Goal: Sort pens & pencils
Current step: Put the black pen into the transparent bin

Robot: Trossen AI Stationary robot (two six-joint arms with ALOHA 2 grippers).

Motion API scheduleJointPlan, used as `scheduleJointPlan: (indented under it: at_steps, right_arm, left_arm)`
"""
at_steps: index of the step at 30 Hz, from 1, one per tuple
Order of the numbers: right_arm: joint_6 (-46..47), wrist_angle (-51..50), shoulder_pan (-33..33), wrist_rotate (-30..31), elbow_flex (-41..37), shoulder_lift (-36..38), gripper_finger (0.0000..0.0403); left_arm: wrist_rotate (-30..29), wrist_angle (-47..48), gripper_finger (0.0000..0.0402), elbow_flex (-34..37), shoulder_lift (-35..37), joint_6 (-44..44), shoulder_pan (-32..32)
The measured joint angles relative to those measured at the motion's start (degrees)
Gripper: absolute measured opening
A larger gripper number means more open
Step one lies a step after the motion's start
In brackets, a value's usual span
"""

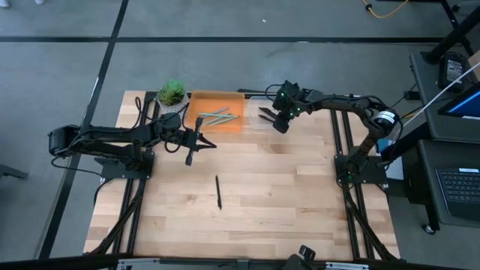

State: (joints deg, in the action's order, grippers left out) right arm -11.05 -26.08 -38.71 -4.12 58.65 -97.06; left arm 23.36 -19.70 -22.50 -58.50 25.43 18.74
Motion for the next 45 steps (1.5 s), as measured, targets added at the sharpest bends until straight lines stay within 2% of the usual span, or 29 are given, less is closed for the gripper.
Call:
scheduleJointPlan:
  at_steps: [10,19,26,32,35,42,45]
  right_arm:
    - [0.27,-0.62,-0.18,-0.11,0.0,-0.45,0.0029]
    - [2.7,0.11,-0.18,-0.09,0.0,-0.45,0.0123]
    - [4.65,2.54,-0.18,-0.07,0.12,-0.45,0.0136]
    - [6.81,0.75,-0.14,-0.24,3.9,-0.43,0.0137]
    - [8.18,-1.79,-0.11,-2.58,6.49,-0.43,0.0138]
    - [9.25,-4.46,1.81,-13.56,10.02,-0.38,0.0139]
    - [8.97,-4.51,4.22,-13.6,10.63,-0.38,0.0139]
  left_arm:
    - [-0.01,0.0,0.0,0.0,0.0,0.09,0.0]
    - [-0.01,0.02,0.0,0.02,0.0,0.05,0.0]
    - [-0.19,1.21,0.0,0.03,0.0,0.14,0.0]
    - [-0.25,1.43,0.0,0.07,0.0,0.15,0.0]
    - [-0.25,1.39,0.0,0.07,0.0,-0.48,-0.02]
    - [-0.29,1.38,0.0,0.07,0.0,-1.03,-2.31]
    - [-1.74,1.69,0.0,0.05,0.02,-0.84,-5.13]
